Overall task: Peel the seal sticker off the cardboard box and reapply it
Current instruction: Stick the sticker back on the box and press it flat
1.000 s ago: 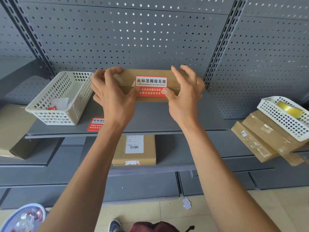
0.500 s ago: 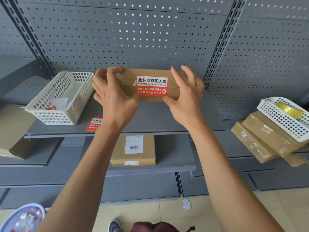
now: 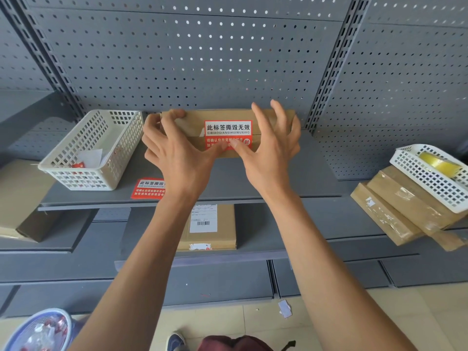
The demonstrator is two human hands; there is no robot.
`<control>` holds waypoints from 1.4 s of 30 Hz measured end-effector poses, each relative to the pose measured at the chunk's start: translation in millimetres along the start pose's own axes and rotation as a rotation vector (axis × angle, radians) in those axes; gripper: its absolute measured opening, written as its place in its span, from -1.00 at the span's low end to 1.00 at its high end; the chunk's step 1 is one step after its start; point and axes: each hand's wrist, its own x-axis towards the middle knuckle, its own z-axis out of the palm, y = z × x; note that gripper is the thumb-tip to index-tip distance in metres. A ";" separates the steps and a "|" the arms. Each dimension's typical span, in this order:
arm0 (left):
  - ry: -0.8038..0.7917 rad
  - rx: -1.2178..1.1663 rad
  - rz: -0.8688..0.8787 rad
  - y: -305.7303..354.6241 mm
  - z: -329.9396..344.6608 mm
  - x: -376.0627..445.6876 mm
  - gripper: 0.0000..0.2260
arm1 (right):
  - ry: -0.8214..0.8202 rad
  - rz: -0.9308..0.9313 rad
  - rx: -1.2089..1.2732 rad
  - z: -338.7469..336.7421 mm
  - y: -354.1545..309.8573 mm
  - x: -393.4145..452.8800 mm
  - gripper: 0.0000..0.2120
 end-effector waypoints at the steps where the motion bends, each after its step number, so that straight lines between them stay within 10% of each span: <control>1: -0.002 0.005 0.005 -0.5 0.2 0.1 -0.11 | -0.002 0.001 -0.002 0.2 0.5 0.3 -0.29; 14: -0.036 0.067 0.048 -5.7 2.3 -2.9 -0.09 | -0.107 -0.044 -0.069 -7.3 11.1 -2.2 -0.11; 20: 0.012 0.013 -0.001 0.0 3.9 -1.4 -0.25 | 0.021 -0.020 -0.033 -6.6 4.0 -0.1 -0.41; 31: -0.072 0.063 0.061 -15.0 -2.2 -1.4 -0.20 | -0.158 -0.072 -0.135 -12.8 8.9 -5.1 -0.09; 38: -0.023 0.035 0.033 -2.0 -4.6 -0.6 -0.28 | -0.011 -0.032 -0.032 -12.4 -2.0 -1.5 -0.47; 42: -0.052 0.075 0.037 -5.1 -3.3 -0.6 -0.26 | -0.055 -0.042 -0.046 -15.4 3.3 -1.8 -0.34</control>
